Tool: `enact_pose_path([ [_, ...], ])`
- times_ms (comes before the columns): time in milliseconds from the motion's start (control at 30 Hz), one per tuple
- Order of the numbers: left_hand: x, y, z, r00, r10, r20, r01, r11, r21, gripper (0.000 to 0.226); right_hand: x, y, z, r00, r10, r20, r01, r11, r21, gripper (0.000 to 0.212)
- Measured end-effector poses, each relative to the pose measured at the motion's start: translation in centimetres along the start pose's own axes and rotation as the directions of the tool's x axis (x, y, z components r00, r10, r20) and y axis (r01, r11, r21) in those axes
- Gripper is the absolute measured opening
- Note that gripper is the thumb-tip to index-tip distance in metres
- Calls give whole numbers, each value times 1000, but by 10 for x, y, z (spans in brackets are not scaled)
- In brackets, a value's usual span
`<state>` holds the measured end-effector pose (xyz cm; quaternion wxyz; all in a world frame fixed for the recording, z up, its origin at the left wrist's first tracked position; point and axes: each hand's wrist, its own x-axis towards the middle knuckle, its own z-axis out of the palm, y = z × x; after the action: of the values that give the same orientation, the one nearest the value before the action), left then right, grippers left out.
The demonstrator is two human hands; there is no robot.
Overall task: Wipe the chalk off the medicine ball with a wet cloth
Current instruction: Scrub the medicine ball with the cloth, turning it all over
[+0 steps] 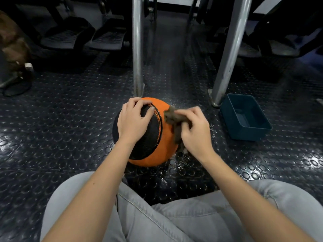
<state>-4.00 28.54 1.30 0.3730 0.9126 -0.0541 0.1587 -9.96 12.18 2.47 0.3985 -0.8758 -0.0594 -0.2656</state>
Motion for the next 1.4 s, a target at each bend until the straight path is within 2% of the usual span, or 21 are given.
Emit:
enact_pose_path([
  [133,-4,1,2,999,35,13,-35,999,2,23,-4,2,18,958,-218,188,249,956,-156,40],
  [167,-5,1,1,999,41,6,-41,999,-6,23,-5,13,20,962,-193,196,229,956,-182,41],
  [233,-8,2,-1,999,51,0,-51,999,-20,23,3,40,15,986,49,162,-13,976,-218,41],
  [300,-11,1,-2,998,56,19,-56,998,-27,23,7,61,5,939,297,172,-241,927,-287,42],
  [333,-13,1,-3,998,56,21,-55,998,-30,23,7,65,3,927,341,160,-287,914,-286,42],
  [400,-13,1,-3,998,59,1,-59,998,-18,23,9,46,4,961,264,83,-246,952,-182,40],
  [467,-14,2,0,997,77,-5,-77,997,10,24,10,13,10,997,62,54,-58,996,-65,38],
  [567,-15,4,3,993,116,-4,-116,993,15,24,-1,1,21,989,-98,115,110,988,-104,36],
  [600,-14,6,4,993,120,-9,-120,993,7,24,-3,12,20,992,-69,106,83,989,-127,36],
  [667,-14,8,5,992,123,-2,-123,992,8,25,-1,43,15,992,104,77,-93,985,-143,37],
  [733,-15,10,6,991,134,3,-134,991,16,25,0,62,8,946,305,109,-276,935,-221,38],
  [767,-16,9,6,991,136,-3,-136,991,10,25,1,65,6,934,342,101,-314,923,-223,39],
  [833,-16,7,5,991,132,-22,-132,991,1,23,7,45,7,958,283,37,-276,953,-126,36],
  [900,-15,3,5,990,135,-34,-134,991,14,23,8,15,11,996,88,-9,-89,996,-31,33],
  [967,-14,2,5,991,131,-36,-130,991,23,23,-2,1,19,997,-56,47,59,997,-55,32],
  [1033,-12,3,4,994,104,-25,-104,995,3,23,-17,14,24,993,-97,73,106,987,-122,31],
  [1100,-10,5,4,996,89,-22,-89,996,-5,24,-16,37,18,995,77,67,-69,991,-115,32],
  [1167,-9,9,7,997,75,-22,-75,997,4,24,-11,51,8,944,324,67,-310,938,-157,33],
  [1200,-9,10,7,998,65,-25,-65,998,5,24,-8,50,6,935,353,39,-343,926,-157,33],
  [1300,-6,8,10,998,17,-61,-17,1000,15,24,-8,17,14,992,119,-31,-120,993,-20,33],
  [1400,-2,7,10,995,-41,-92,43,999,13,24,-23,5,28,996,-51,66,52,999,-16,29],
])
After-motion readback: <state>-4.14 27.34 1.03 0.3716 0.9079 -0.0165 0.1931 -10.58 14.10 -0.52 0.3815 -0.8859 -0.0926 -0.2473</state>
